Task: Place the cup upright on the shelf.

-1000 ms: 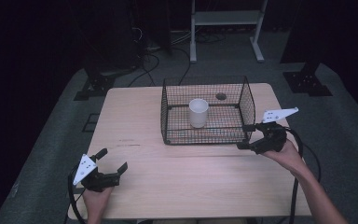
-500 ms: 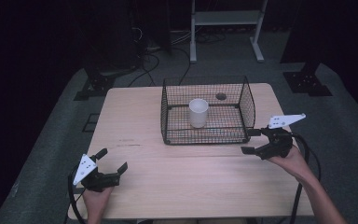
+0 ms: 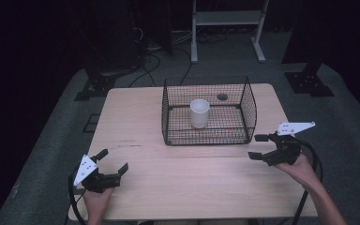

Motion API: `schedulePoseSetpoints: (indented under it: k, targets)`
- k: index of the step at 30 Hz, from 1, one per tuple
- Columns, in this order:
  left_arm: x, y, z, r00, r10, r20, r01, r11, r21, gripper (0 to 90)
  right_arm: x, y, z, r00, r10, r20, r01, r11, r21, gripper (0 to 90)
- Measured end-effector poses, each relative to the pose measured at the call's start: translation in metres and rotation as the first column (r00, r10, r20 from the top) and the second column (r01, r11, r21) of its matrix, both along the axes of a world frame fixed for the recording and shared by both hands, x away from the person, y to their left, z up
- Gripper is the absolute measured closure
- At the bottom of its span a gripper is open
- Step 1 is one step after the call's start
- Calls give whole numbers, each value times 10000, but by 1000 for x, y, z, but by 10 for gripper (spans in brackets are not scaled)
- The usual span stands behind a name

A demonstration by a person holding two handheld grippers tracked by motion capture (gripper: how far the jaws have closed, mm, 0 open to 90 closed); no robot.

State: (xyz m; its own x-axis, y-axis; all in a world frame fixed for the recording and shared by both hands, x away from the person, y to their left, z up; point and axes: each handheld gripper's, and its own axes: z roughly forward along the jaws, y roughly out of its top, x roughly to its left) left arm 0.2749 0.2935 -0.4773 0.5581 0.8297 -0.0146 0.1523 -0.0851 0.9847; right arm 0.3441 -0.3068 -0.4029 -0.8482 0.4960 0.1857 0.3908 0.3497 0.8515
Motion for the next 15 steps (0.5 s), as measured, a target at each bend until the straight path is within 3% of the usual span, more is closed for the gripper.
schedulePoseSetpoints:
  k: [15]
  targets:
    - [0, 0, 0, 10000, 29, 14, -29, 10000, 0, 0, -11, -9, -18, 9994, -322, -138, 325, 9992, 238, 138]
